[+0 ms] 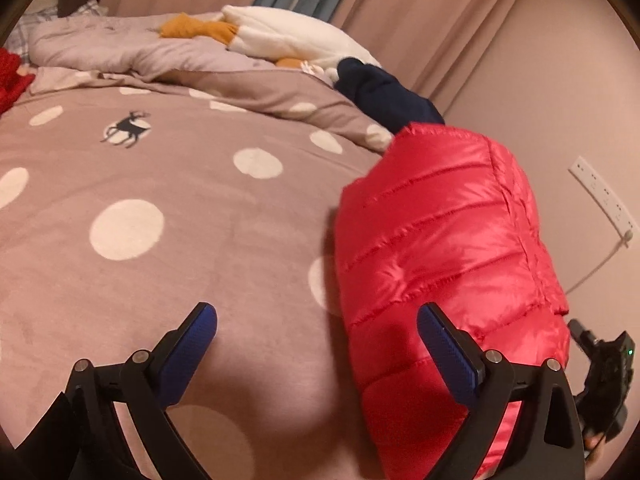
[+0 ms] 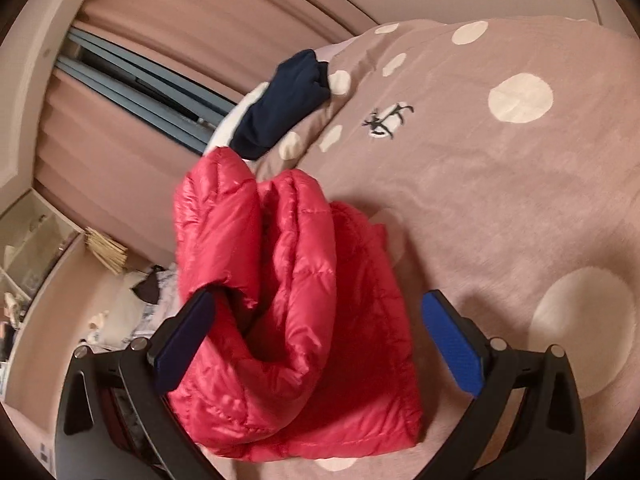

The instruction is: Fold large clothes

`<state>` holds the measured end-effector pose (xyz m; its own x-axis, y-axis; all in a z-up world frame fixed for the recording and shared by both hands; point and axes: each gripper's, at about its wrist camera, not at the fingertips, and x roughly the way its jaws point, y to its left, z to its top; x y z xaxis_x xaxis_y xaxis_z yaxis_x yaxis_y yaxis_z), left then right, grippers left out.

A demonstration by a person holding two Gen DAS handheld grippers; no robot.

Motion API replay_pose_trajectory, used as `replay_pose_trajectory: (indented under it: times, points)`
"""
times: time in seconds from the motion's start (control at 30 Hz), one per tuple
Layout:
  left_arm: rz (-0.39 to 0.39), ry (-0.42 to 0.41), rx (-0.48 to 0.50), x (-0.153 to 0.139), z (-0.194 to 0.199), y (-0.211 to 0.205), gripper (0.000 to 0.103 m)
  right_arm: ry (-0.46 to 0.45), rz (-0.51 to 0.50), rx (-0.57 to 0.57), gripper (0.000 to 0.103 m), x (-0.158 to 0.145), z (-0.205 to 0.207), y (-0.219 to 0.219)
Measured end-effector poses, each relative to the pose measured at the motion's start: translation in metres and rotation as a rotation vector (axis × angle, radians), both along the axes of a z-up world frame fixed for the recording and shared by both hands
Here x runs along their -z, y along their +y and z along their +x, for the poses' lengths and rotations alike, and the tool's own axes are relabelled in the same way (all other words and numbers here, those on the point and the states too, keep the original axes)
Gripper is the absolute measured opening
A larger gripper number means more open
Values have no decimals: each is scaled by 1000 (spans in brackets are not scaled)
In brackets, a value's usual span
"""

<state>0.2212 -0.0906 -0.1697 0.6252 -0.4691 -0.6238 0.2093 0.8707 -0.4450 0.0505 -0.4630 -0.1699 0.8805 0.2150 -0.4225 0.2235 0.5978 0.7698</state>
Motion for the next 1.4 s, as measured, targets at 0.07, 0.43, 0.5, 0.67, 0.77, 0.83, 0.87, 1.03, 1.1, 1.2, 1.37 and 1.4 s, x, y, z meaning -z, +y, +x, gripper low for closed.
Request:
replay_pose_trajectory:
  times: [0.07, 0.43, 0.5, 0.67, 0.77, 0.83, 0.87, 1.03, 1.1, 1.2, 1.37, 1.4]
  points:
    - [-1, -7, 4, -1, -1, -4, 99, -30, 26, -7, 103, -3, -3, 0]
    - [-154, 111, 121, 19, 9, -25, 100, 54, 63, -121, 103, 31, 30, -4]
    - [-228, 170, 192, 29, 13, -33, 102, 88, 158, -145, 102, 61, 40, -7]
    - [-368, 266, 334, 55, 18, -55, 103, 111, -77, -216, 103, 51, 53, 25]
    - [-290, 206, 328, 48, 13, -62, 99, 69, -90, -246, 83, 52, 55, 27]
    - [-223, 160, 314, 42, 6, -68, 94, 19, -7, -281, 63, 60, 56, 21]
    - [-192, 140, 305, 40, 2, -71, 92, 6, 35, -274, 55, 65, 55, 15]
    - [-118, 101, 301, 28, -8, -82, 86, -32, 120, -251, 42, 71, 49, 8]
    - [-87, 73, 294, 18, -16, -82, 83, -51, 139, -238, 40, 68, 44, 11]
    - [-20, -3, 281, -2, -33, -84, 81, -63, 158, -227, 39, 61, 41, 18]
    - [-5, -97, 254, -42, -61, -67, 80, -98, 169, -249, 39, 30, 32, 36]
    - [-26, -105, 241, -51, -65, -58, 80, -110, 145, -260, 39, 19, 30, 41]
